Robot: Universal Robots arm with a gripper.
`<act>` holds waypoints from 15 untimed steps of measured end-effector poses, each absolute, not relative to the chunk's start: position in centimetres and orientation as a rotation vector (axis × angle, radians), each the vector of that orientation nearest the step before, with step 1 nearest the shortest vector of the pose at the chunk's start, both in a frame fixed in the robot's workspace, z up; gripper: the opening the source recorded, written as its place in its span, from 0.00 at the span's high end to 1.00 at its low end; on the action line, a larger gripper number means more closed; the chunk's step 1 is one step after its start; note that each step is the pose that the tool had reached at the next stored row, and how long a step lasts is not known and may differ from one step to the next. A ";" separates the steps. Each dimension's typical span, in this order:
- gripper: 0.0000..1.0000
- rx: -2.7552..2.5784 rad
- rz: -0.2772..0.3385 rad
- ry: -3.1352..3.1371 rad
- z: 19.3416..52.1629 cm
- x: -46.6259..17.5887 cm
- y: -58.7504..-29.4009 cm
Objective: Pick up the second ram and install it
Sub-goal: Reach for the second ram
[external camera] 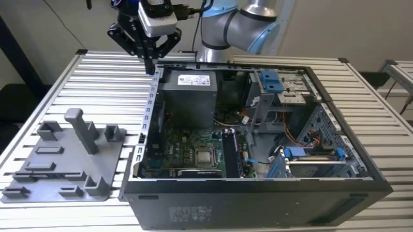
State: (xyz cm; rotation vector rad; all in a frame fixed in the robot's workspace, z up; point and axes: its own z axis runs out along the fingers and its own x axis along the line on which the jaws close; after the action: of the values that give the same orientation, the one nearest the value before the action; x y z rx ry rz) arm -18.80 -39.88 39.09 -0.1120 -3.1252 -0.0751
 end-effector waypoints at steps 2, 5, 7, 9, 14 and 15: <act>0.89 -0.112 -0.075 -3.122 39.1 -19.2 -39.9; 0.89 -0.112 -0.074 -3.118 39.0 -19.9 -39.9; 0.89 -0.112 -0.074 -3.115 39.0 -20.2 -39.9; 0.89 -0.112 -0.074 -3.113 39.0 -20.6 -39.9; 0.89 -0.112 -0.074 -3.110 38.9 -21.7 -39.9; 0.89 -0.112 -0.074 -3.110 38.9 -22.0 -39.9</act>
State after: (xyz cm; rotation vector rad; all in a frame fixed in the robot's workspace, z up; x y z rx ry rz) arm -22.04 -39.88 38.89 -0.1119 -3.1101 -0.0743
